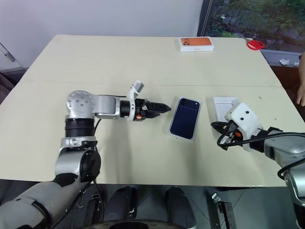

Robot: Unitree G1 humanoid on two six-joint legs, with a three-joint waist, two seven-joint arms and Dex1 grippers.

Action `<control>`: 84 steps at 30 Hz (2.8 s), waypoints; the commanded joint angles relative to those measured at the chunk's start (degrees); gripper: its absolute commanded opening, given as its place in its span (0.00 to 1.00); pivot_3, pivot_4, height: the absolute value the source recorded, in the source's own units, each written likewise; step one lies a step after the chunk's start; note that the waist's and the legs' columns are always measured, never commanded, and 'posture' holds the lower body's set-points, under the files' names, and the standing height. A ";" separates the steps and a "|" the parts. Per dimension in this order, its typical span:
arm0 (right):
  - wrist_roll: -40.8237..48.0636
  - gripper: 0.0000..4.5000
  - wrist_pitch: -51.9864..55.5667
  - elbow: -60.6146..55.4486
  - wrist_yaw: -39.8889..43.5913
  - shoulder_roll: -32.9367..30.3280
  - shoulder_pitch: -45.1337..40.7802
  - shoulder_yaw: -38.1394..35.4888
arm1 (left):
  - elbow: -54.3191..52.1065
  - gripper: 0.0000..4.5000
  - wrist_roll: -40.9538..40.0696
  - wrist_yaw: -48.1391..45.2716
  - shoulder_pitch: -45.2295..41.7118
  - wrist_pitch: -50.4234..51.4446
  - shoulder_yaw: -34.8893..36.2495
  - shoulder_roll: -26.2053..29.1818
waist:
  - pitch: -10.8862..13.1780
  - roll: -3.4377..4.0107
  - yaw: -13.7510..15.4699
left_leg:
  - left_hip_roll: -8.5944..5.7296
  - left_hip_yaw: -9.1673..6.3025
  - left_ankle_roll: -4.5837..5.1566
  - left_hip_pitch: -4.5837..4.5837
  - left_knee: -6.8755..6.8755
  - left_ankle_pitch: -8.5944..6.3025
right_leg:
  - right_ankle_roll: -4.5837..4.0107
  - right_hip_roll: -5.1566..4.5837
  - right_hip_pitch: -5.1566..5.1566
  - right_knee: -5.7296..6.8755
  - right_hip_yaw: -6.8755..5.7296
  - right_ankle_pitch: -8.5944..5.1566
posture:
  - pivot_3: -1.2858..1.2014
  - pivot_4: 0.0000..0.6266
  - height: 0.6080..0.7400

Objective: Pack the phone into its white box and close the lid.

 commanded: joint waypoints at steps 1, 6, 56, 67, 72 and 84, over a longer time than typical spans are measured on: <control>0.11 0.00 -1.37 0.47 -0.44 -0.77 -1.27 0.66 | -9.01 1.00 1.28 -2.08 1.12 -0.51 -5.20 4.62 | 0.00 0.00 -0.03 | -0.01 0.01 0.00 0.01 0.01 0.00 | 0.00 -0.01 0.02 -0.01 0.00 0.00 | 0.52 0.24 0.89; -1.40 0.00 -1.19 2.63 -2.64 -0.31 -3.59 4.18 | -20.57 0.94 13.42 -10.75 8.25 -21.19 -20.67 13.10 | -0.02 0.03 -0.07 | 0.00 0.05 -0.23 0.15 -0.04 0.13 | -0.01 -0.01 0.10 0.00 0.03 0.00 | 0.52 0.24 0.89; -4.35 0.00 5.61 -2.36 -2.51 -4.52 -1.47 15.20 | -15.81 0.01 47.76 -48.69 10.08 -48.92 -54.97 4.96 | -0.04 0.14 -0.07 | 0.00 0.05 0.26 0.28 0.04 -0.14 | 0.02 0.04 0.37 -0.12 0.04 -0.04 | 0.52 0.24 0.89; -5.12 0.00 4.64 -1.06 -2.18 -5.07 -1.05 14.21 | -15.27 0.01 48.07 -49.09 9.39 -48.38 -54.68 4.58 | -0.04 0.14 -0.06 | 0.00 0.05 0.26 0.29 0.04 -0.14 | 0.02 0.04 0.38 -0.12 0.04 -0.04 | 0.52 0.24 0.89; -5.72 0.00 4.09 -0.13 -1.62 -7.21 0.46 11.27 | -15.68 0.01 47.16 -49.18 9.54 -47.97 -50.99 6.80 | -0.04 0.14 -0.06 | 0.00 0.05 0.26 0.29 0.04 -0.14 | 0.02 0.04 0.38 -0.12 0.05 -0.04 | 0.52 0.24 0.89; -3.87 0.00 5.12 1.90 -1.30 -7.72 -1.04 7.24 | -18.96 0.01 44.97 -49.25 11.65 -49.66 -45.07 11.65 | -0.04 0.14 -0.03 | 0.03 0.06 0.26 0.31 0.06 -0.14 | 0.02 0.06 0.41 -0.12 0.05 -0.04 | 0.52 0.24 0.89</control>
